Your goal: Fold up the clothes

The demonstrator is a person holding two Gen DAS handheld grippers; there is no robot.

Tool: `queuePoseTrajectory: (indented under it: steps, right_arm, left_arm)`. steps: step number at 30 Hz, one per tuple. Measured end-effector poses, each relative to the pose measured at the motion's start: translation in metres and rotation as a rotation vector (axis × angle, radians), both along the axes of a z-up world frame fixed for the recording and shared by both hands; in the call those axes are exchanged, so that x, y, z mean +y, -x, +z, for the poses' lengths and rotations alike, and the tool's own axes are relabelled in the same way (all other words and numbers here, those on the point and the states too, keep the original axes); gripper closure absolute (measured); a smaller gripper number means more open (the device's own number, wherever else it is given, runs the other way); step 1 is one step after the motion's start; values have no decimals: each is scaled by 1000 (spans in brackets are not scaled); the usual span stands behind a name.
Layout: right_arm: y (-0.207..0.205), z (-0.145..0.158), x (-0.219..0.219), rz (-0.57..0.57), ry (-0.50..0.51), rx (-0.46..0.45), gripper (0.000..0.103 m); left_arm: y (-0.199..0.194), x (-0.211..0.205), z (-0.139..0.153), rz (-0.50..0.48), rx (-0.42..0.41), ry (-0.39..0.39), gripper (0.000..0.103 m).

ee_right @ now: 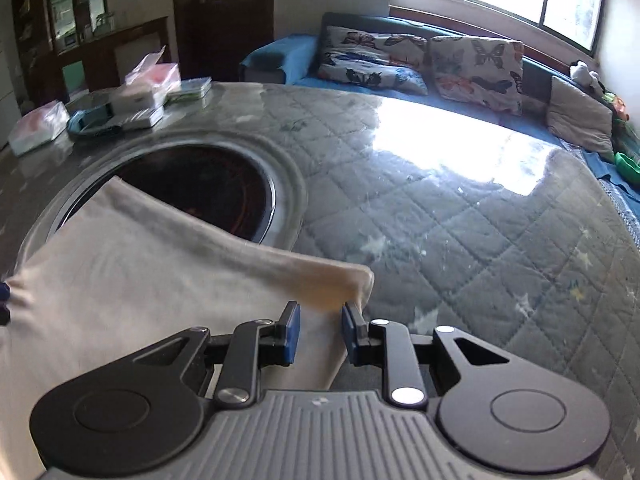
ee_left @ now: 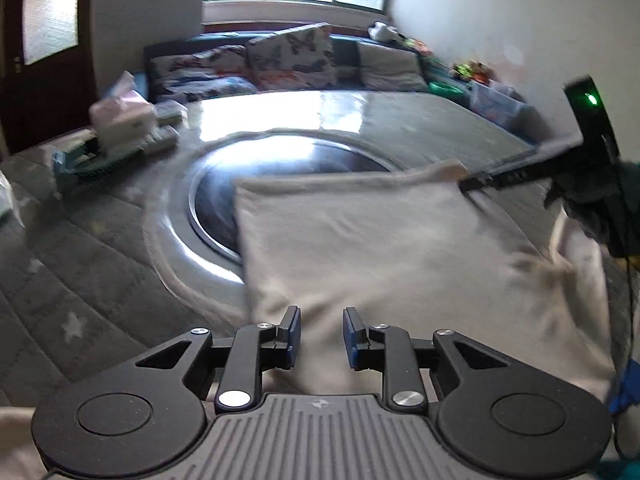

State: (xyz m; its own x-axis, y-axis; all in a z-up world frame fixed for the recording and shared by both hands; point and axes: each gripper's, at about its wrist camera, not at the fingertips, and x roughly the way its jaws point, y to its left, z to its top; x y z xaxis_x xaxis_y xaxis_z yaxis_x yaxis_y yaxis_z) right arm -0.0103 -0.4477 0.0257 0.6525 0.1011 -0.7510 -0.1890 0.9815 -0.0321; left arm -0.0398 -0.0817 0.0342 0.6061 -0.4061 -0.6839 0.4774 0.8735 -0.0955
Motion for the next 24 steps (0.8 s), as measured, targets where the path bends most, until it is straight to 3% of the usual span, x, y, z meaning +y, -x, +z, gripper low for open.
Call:
queuePoseTrajectory:
  steps: [3, 8, 15, 16, 17, 18, 20, 24]
  right_arm:
    - [-7, 1, -2, -16, -5, -5, 80]
    - [-10, 5, -5, -33, -10, -21, 79]
    - [-17, 2, -15, -56, -33, 18, 78]
    - [-18, 1, -16, -53, -38, 26, 78]
    - [-19, 0, -15, -48, -38, 25, 83]
    - [-21, 0, -14, -42, -37, 25, 88]
    - [-25, 0, -11, -37, -35, 17, 95]
    - [-39, 3, -4, -33, -29, -10, 97]
  left_arm:
    - [-24, -2, 7, 65, -17, -7, 70]
    - [-68, -8, 5, 139, -19, -41, 69]
    - [-106, -21, -11, 150, 1, -87, 71]
    - [-108, -21, -13, 150, 5, -88, 78]
    - [-110, -20, -15, 152, 3, -81, 81]
    - [-112, -20, -16, 154, -1, -78, 91]
    - [-114, -19, -16, 164, -18, -87, 95]
    - [-115, -15, -14, 201, -70, -127, 101]
